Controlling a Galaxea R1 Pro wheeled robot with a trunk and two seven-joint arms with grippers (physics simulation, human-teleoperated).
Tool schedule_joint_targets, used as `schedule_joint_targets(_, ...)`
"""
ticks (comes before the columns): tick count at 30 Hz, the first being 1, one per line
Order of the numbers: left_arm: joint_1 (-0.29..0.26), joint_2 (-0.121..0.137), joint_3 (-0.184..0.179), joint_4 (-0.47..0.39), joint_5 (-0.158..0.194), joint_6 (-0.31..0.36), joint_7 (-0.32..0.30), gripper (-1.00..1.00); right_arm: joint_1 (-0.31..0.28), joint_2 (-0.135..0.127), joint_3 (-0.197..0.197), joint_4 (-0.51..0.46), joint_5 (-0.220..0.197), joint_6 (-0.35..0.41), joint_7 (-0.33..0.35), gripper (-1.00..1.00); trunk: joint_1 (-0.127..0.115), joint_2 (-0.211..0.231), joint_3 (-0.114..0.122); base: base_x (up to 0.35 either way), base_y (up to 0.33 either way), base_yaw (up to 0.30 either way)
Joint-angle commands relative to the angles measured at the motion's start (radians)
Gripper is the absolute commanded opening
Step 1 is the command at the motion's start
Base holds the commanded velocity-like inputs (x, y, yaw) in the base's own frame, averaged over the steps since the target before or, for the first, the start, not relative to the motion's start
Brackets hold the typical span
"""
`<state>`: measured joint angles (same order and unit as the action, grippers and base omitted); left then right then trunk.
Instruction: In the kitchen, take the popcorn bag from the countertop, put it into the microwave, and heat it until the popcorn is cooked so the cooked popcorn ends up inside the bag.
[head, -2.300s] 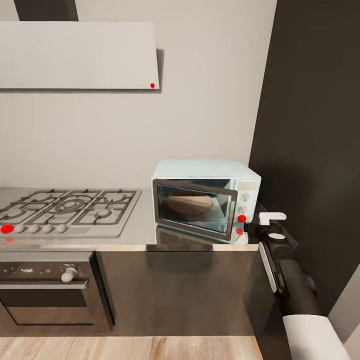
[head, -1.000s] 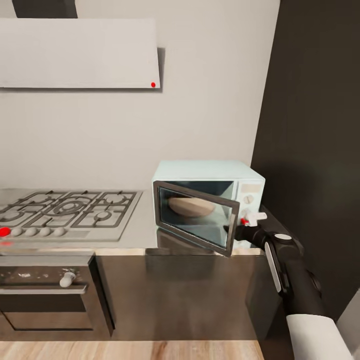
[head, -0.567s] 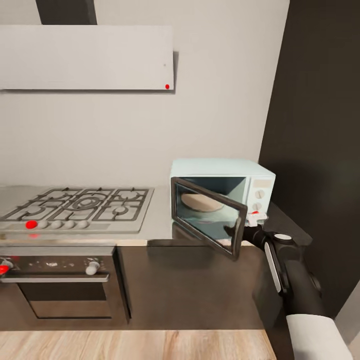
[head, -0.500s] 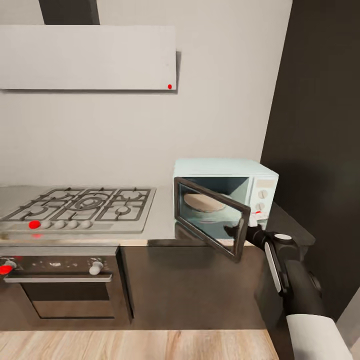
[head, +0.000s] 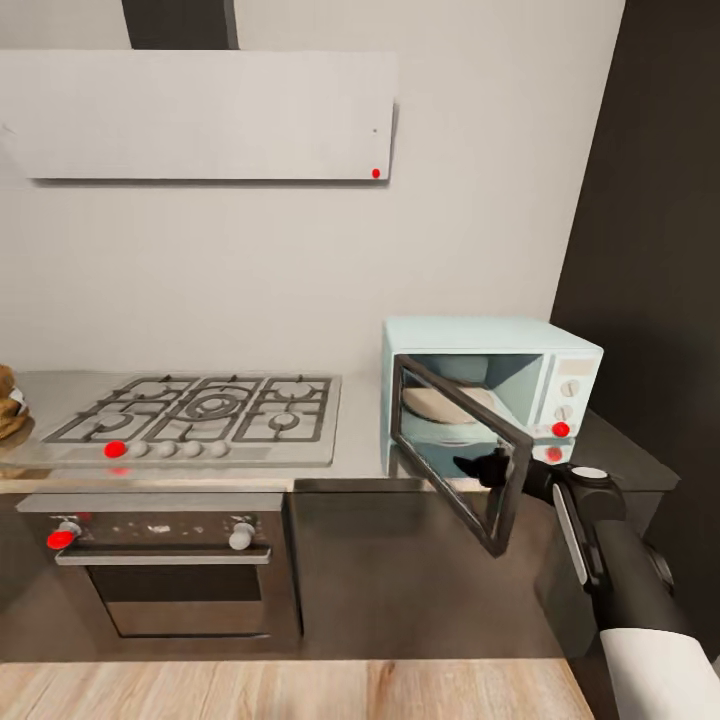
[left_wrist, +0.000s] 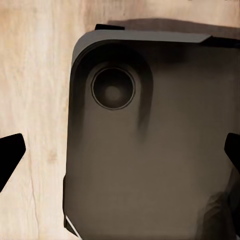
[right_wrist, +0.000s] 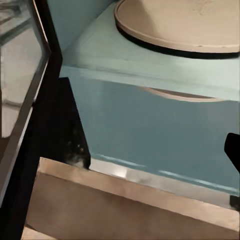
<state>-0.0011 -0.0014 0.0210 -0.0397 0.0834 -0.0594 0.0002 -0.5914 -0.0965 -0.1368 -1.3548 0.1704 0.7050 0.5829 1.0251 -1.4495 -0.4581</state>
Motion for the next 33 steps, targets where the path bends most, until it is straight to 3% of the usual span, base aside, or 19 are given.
schedule_joint_targets(1, 0.0, 0.0, 0.001, 0.0, 0.009, -0.002, 0.0, 1.0, -0.001, -0.002, -0.001, -0.001, 0.006, 0.004, 0.013, 1.0, 0.0, -0.001, -0.001, -0.047, 0.192, 0.0)
schedule_joint_targets(13, 0.0, 0.0, 0.0, 0.0, 0.009, -0.002, 0.0, 1.0, -0.001, -0.01, -0.006, 0.022, -0.003, 0.001, 0.013, 1.0, 0.0, -0.001, -0.001, -0.068, 0.043, 0.0)
schedule_joint_targets(17, 0.0, 0.0, 0.0, 0.0, 0.009, -0.002, 0.0, 1.0, -0.001, -0.03, -0.006, 0.037, -0.004, 0.002, 0.013, 1.0, 0.0, -0.001, -0.001, -0.285, 0.113, 0.0)
schedule_joint_targets(24, 0.0, 0.0, 0.0, 0.0, 0.009, -0.002, 0.0, 1.0, -0.001, -0.032, -0.006, 0.039, -0.002, 0.002, 0.01, 1.0, 0.0, -0.001, -0.001, -0.232, 0.229, 0.0)
schedule_joint_targets(33, 0.0, 0.0, 0.0, 0.0, 0.009, -0.002, 0.0, 1.0, -0.001, -0.033, -0.007, 0.039, -0.002, 0.002, 0.008, 1.0, 0.0, -0.001, -0.001, -0.019, 0.316, 0.0)
